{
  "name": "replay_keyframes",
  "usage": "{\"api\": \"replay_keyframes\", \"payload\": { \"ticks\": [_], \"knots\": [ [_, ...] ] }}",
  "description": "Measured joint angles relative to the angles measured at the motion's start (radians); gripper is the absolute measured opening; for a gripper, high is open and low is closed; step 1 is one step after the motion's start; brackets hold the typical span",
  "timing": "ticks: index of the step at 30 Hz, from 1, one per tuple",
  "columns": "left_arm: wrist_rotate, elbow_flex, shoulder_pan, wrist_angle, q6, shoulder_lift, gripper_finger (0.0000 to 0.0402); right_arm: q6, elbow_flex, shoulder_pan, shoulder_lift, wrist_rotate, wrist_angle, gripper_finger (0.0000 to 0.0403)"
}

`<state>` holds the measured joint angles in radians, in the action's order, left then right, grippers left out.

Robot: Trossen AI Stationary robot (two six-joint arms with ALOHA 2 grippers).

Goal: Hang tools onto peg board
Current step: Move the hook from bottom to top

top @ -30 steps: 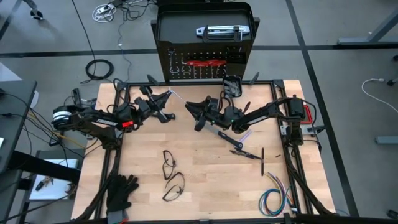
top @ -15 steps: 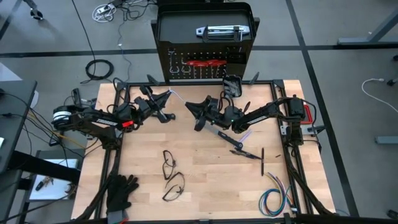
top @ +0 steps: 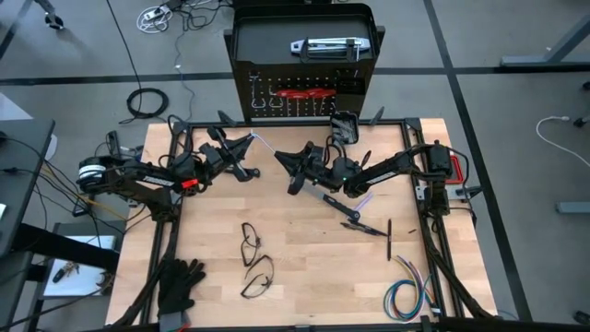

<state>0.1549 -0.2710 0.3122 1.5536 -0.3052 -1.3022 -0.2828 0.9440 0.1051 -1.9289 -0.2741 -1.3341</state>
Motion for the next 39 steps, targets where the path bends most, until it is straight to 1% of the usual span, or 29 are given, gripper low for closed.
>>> {"api": "replay_keyframes", "payload": {
  "ticks": [6,10,13,18,22,25,28,31,33,36,37,39],
  "knots": [
    [0.010,0.000,0.001,-0.040,-0.014,0.000,0.0016,0.035,-0.001,-0.010,0.000,-0.049,0.009,0.0011],
    [0.047,-0.002,0.001,-0.098,-0.026,0.002,0.0040,0.050,-0.002,-0.009,0.000,-0.080,0.016,0.0011],
    [0.051,-0.002,0.001,-0.116,-0.027,0.002,0.0073,0.050,-0.002,-0.006,0.000,-0.083,0.024,0.0010],
    [0.046,-0.002,0.000,-0.119,-0.030,0.001,0.0145,0.050,0.006,-0.005,0.000,-0.087,0.047,0.0010],
    [0.101,-0.002,-0.001,-0.127,-0.031,0.001,0.0191,0.051,0.006,-0.003,0.000,-0.119,0.050,0.0010],
    [0.145,-0.001,-0.001,-0.187,-0.027,0.013,0.0206,0.071,0.006,-0.002,0.005,-0.154,0.082,0.0010],
    [0.172,-0.001,-0.001,-0.305,0.007,0.044,0.0207,0.098,0.031,-0.003,0.033,-0.220,0.235,0.0010],
    [0.183,0.000,-0.006,-0.450,0.087,0.086,0.0207,0.131,0.099,-0.004,0.046,-0.305,0.416,0.0010],
    [0.184,0.000,-0.021,-0.556,0.129,0.123,0.0207,0.158,0.160,-0.004,0.048,-0.359,0.525,0.0010],
    [0.184,0.000,-0.054,-0.672,0.159,0.159,0.0207,0.202,0.277,0.007,0.049,-0.448,0.716,0.0010],
    [0.183,0.000,-0.064,-0.702,0.162,0.170,0.0207,0.212,0.318,0.012,0.049,-0.474,0.790,0.0010],
    [0.183,0.000,-0.082,-0.713,0.164,0.180,0.0206,0.213,0.396,0.026,0.049,-0.525,0.937,0.0010]
  ]
}}
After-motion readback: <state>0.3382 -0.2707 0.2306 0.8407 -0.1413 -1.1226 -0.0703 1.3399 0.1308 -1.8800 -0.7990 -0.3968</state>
